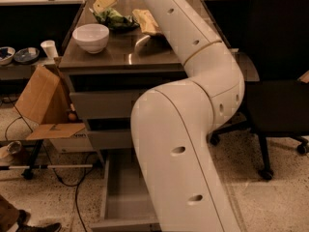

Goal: Place green jalapeno chip bag into bottom drawer

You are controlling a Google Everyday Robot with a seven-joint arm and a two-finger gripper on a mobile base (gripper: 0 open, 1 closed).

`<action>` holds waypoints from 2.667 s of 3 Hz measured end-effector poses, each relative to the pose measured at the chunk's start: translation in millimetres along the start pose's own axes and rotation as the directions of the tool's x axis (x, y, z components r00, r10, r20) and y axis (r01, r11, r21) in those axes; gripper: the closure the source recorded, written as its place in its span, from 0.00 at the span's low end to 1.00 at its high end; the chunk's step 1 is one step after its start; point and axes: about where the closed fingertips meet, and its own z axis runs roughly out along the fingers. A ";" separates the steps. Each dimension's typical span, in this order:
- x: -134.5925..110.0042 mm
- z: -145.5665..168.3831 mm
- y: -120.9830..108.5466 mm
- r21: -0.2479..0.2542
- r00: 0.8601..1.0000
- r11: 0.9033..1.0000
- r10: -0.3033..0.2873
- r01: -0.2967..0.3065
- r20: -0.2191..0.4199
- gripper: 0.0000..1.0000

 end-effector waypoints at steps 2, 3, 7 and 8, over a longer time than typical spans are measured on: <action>-24.6 34.6 -0.1 0.055 0.990 0.992 0.109 -0.114 0.086 0.00; -23.5 49.5 6.4 0.051 0.987 0.989 0.134 -0.139 0.091 0.00; -0.4 103.7 23.5 0.081 0.981 0.978 0.186 -0.191 0.056 0.00; 13.4 116.4 10.8 0.140 0.977 0.967 0.209 -0.214 0.048 0.00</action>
Offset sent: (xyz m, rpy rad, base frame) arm 0.0619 0.0295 0.0170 0.1429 -0.0827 -0.1329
